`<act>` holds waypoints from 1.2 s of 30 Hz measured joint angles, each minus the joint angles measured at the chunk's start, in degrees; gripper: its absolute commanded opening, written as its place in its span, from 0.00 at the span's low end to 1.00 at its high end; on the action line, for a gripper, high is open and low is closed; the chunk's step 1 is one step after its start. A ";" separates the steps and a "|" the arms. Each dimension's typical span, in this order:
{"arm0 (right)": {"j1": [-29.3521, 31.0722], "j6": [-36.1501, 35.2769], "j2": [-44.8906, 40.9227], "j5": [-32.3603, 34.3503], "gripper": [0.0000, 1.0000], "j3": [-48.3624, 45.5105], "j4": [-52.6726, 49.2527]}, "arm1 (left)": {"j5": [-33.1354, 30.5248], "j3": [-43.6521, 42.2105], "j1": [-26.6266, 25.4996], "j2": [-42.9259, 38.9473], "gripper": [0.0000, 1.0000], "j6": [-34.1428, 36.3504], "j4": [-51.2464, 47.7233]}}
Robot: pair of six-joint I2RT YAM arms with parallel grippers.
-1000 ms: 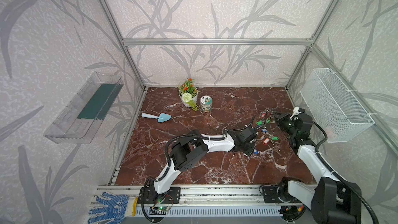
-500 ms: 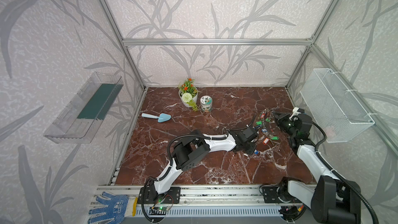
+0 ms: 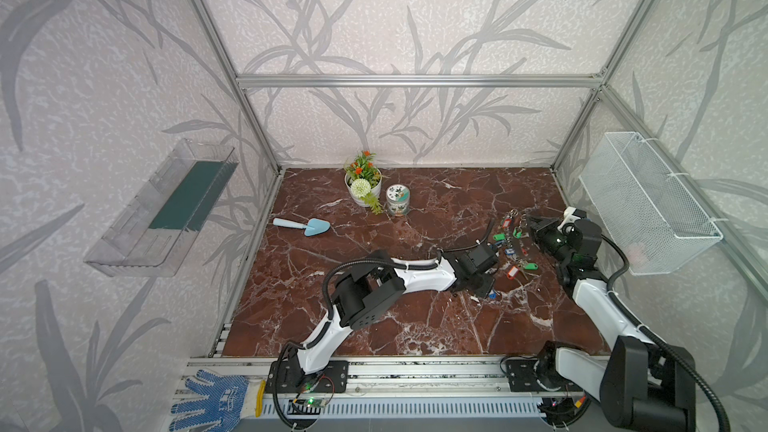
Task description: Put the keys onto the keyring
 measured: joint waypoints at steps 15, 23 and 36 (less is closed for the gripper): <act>1.18 -5.75 -5.20 -4.02 0.00 -1.16 -4.15 | 1.14 -21.22 0.35 -15.41 0.00 1.27 12.74; 8.74 -16.68 -17.03 -7.32 0.00 -2.56 -12.70 | -0.17 -47.93 3.17 -40.37 0.00 5.22 32.33; 22.75 -29.57 -21.73 -6.54 0.00 -3.17 -21.73 | -11.23 -60.63 4.35 -52.57 0.00 7.34 36.83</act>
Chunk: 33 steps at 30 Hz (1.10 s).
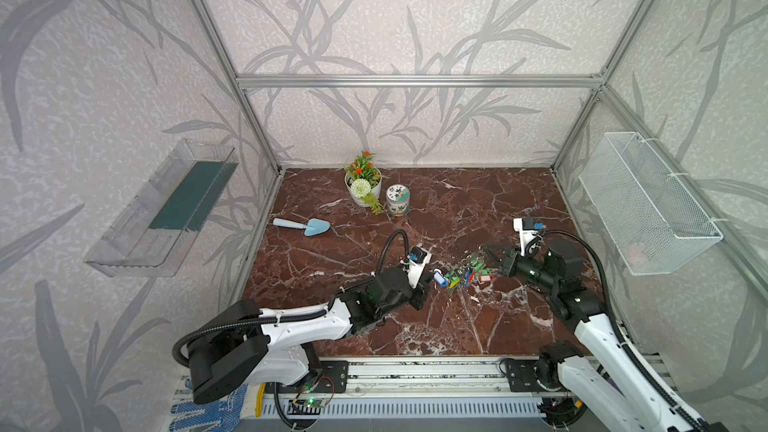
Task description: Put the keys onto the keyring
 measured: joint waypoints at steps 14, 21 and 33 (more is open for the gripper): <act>1.03 -1.88 -0.66 6.10 0.00 -0.26 -2.49 | -4.61 -4.02 3.76 13.00 0.00 -7.34 -1.36; 2.38 -1.88 -0.48 7.37 0.00 -0.26 -2.47 | -2.99 -3.85 4.00 15.45 0.07 -8.52 2.93; 2.93 -1.84 0.57 8.00 0.00 -0.26 -2.36 | -0.02 -3.85 5.42 14.99 0.26 -11.23 2.49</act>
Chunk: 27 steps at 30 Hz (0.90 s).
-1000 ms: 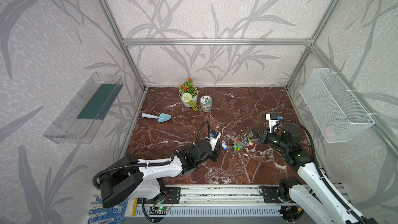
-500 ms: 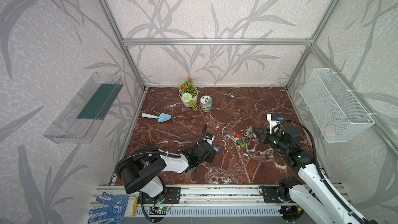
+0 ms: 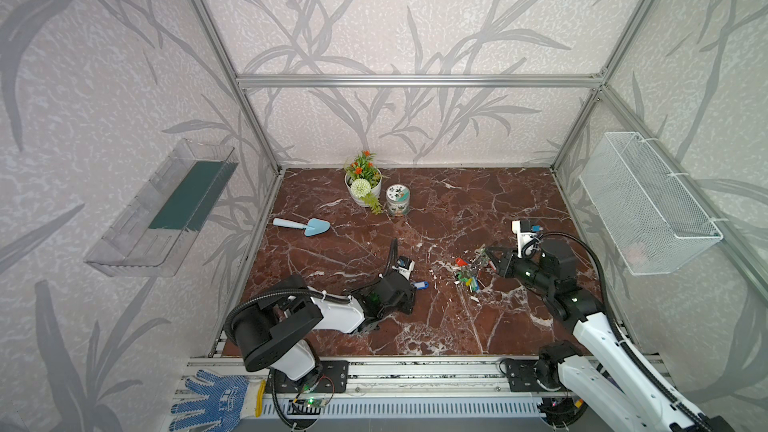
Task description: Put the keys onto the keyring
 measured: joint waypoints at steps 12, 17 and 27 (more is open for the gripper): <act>0.26 0.22 0.39 0.20 0.00 0.00 0.31 | 3.23 0.33 1.73 -5.18 0.30 -7.15 -7.04; 0.26 0.33 0.70 0.17 0.00 0.00 0.48 | 4.70 2.51 1.95 -5.31 0.31 -7.43 -11.65; 0.28 0.44 0.70 0.17 0.00 -0.04 0.50 | 6.95 6.64 2.62 -2.27 0.22 -7.21 -15.63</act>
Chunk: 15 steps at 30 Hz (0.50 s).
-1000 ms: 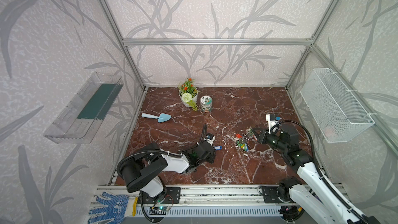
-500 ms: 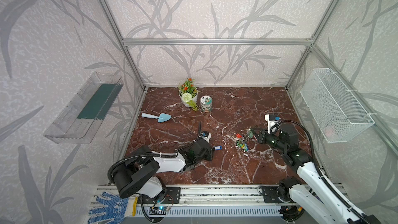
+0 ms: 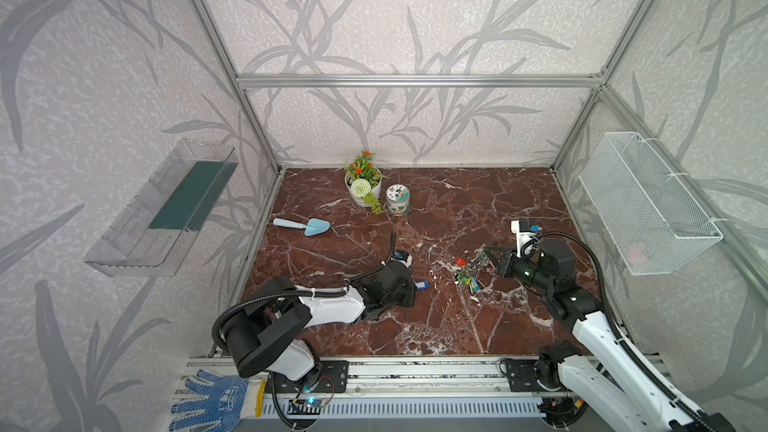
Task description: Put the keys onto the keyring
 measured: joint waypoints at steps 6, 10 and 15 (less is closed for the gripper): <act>0.00 0.00 0.04 0.00 0.00 -0.20 0.33 | -0.61 0.63 0.00 0.44 0.20 0.24 -2.12; 0.00 0.02 0.13 0.00 0.00 -0.37 0.46 | -1.16 0.70 0.00 0.44 0.21 0.24 -2.29; 0.00 0.04 0.26 -0.02 0.00 -0.37 0.81 | -1.22 1.40 0.00 0.76 0.22 0.26 -2.71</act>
